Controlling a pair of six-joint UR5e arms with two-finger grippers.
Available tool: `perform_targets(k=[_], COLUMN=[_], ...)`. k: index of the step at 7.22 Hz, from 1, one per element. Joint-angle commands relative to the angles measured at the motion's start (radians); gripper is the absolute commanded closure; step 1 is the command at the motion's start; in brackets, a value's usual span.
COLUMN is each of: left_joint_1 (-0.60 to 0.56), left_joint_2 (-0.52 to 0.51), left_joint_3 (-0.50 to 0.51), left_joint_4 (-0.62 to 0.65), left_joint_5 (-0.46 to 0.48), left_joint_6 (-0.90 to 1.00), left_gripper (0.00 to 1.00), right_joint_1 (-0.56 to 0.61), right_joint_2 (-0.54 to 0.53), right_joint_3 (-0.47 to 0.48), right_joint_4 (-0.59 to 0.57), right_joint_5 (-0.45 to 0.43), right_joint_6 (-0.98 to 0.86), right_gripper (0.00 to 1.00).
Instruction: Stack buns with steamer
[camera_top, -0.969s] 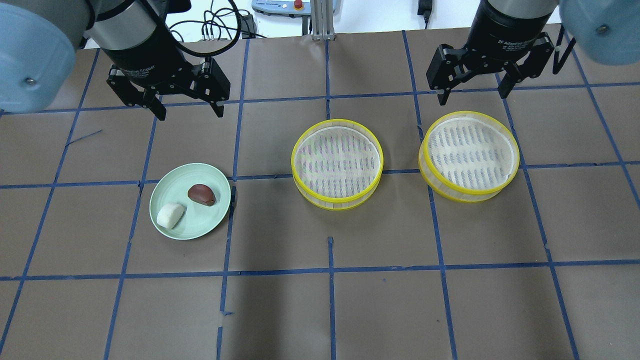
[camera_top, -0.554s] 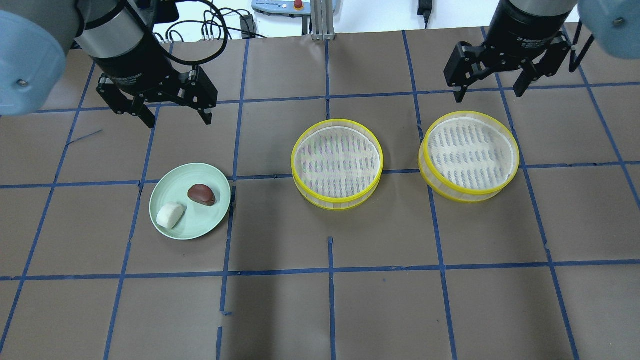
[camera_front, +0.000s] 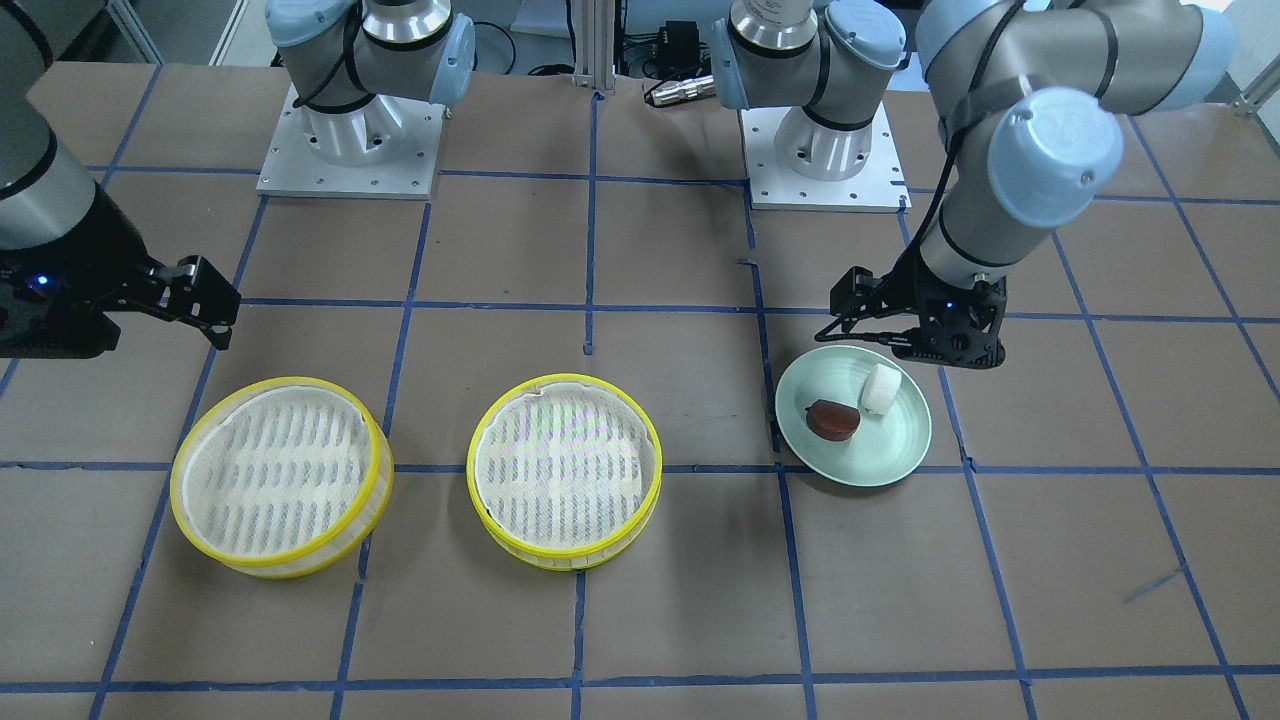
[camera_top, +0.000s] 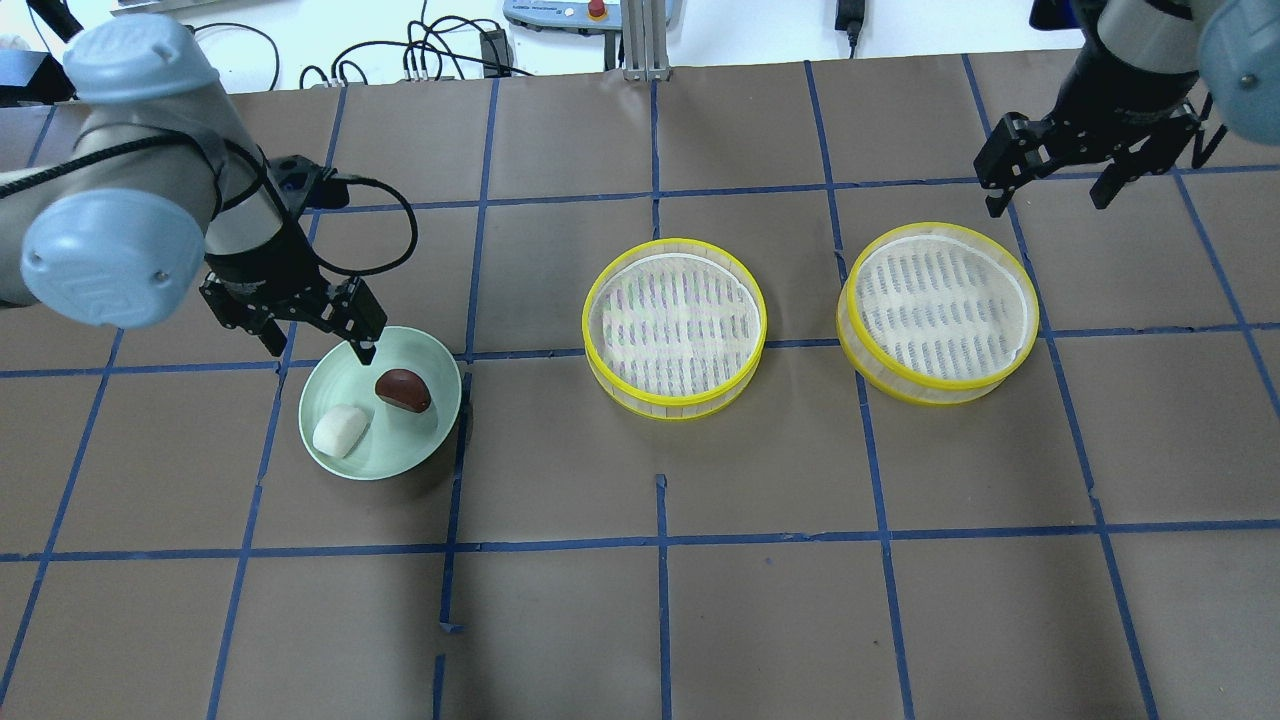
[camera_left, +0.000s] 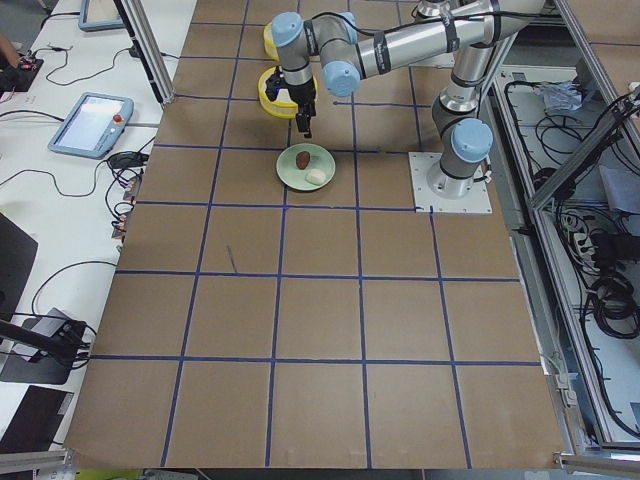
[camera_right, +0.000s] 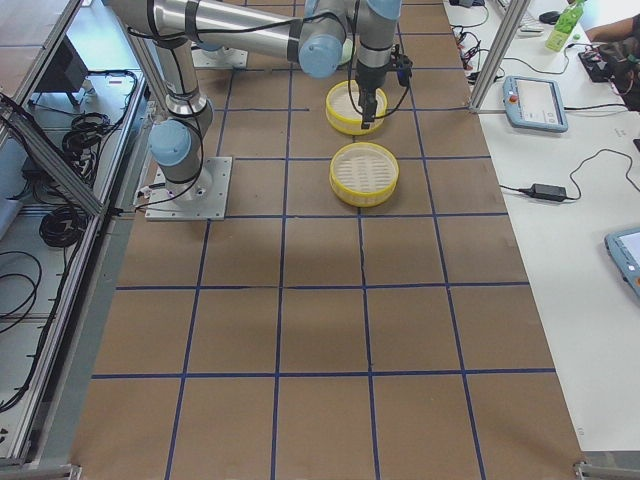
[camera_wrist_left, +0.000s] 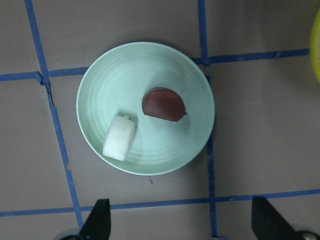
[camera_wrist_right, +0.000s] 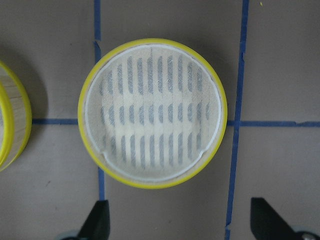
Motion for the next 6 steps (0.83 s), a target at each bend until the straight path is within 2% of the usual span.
perform_targets(k=[1,2,4,5,6], left_joint_1=[0.015,0.020,0.020,0.020,0.020], left_joint_2=[-0.117,-0.149,-0.203,-0.252,-0.260], left_joint_3=[-0.050,-0.055,-0.073,-0.092,-0.097], left_joint_4=[0.125,0.137,0.184,0.207,0.224], left_joint_5=[0.049,0.051,0.052,0.054,0.072], left_joint_6=[0.185,0.256,0.281,0.282,0.282], left_gripper=[0.02,0.02,0.05,0.07,0.28], right_joint_1=[-0.084,-0.092,-0.136,-0.136,-0.136], right_joint_2=[0.058,0.118,0.170,0.189,0.205], right_joint_3=[0.130,0.143,0.149,0.181,0.222], right_joint_4=[-0.246,-0.312,-0.316,-0.339,-0.427], right_joint_5=[0.002,0.004,0.002,0.004,0.002], right_joint_6=[-0.074,-0.105,-0.106,-0.106,-0.105], right_gripper=[0.01,0.01,0.01,0.01,0.01])
